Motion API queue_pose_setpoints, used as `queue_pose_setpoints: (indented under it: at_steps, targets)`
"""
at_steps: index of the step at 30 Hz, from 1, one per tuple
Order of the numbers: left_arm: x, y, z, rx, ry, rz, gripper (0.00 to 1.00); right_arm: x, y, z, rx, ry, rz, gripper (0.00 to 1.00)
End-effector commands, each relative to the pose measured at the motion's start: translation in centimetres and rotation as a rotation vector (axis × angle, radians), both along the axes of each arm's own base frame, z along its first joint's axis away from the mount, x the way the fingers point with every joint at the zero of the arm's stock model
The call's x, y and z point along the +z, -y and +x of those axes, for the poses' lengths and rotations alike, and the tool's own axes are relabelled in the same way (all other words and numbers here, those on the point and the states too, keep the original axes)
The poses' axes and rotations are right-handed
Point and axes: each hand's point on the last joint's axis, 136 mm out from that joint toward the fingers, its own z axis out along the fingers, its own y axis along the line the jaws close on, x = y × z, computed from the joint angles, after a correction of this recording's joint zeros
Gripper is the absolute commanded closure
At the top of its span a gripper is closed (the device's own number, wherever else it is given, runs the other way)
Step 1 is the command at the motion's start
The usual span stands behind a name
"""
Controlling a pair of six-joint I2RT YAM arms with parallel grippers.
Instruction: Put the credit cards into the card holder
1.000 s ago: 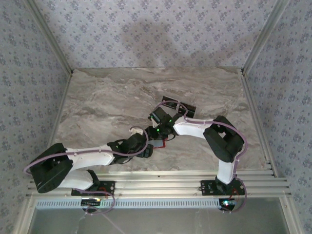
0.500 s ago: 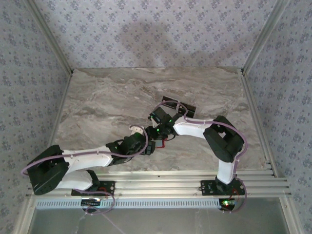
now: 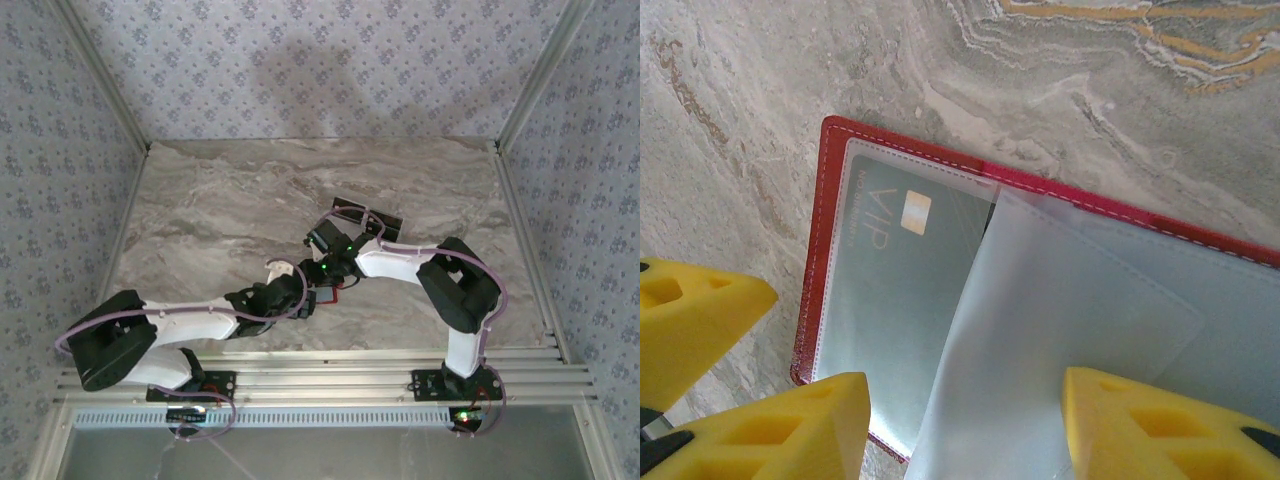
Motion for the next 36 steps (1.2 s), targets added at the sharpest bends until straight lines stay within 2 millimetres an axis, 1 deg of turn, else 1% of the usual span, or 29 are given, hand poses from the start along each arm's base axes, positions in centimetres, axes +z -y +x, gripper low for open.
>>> queue_pose_setpoints:
  at_steps: [1, 4, 8, 12, 14, 17, 20, 27, 32, 36]
  targets:
    - [-0.6, -0.9, -0.1, 0.037, -0.005, 0.037, 0.00, 0.0, 0.1, -0.4, 0.000, -0.018, 0.002, 0.44]
    - [-0.9, -1.2, -0.1, 0.049, -0.009, 0.050, 0.00, 0.6, 0.2, -0.1, -0.006, -0.010, 0.011, 0.44]
    - [-1.2, -1.5, -0.2, 0.055, -0.014, 0.057, 0.00, 2.0, 0.5, 0.6, -0.023, 0.012, 0.033, 0.44]
    - [-1.3, -1.7, -0.3, 0.060, -0.014, 0.056, 0.00, 3.1, 1.1, 1.2, -0.044, 0.036, 0.046, 0.44]
    - [-1.2, -1.8, -0.3, 0.061, -0.012, 0.059, 0.00, 3.3, 1.6, 1.4, -0.057, 0.044, 0.043, 0.44]
    - [-1.3, -1.9, -0.4, 0.062, -0.011, 0.058, 0.00, 3.1, 2.3, 1.5, -0.070, 0.045, 0.036, 0.44]
    - [-1.3, -1.9, -0.4, 0.063, -0.011, 0.059, 0.00, 2.4, 2.6, 1.3, -0.073, 0.035, 0.027, 0.44]
    - [-1.2, -1.9, -0.3, 0.063, -0.010, 0.061, 0.00, 1.1, 2.8, 0.1, -0.090, -0.008, 0.026, 0.44]
    - [-1.2, -2.0, -0.3, 0.064, -0.009, 0.064, 0.00, 0.7, 2.6, -1.0, -0.082, -0.015, 0.026, 0.44]
    - [-1.1, -2.1, -0.3, 0.064, -0.007, 0.064, 0.00, 0.3, 2.5, -1.4, -0.083, -0.025, 0.022, 0.44]
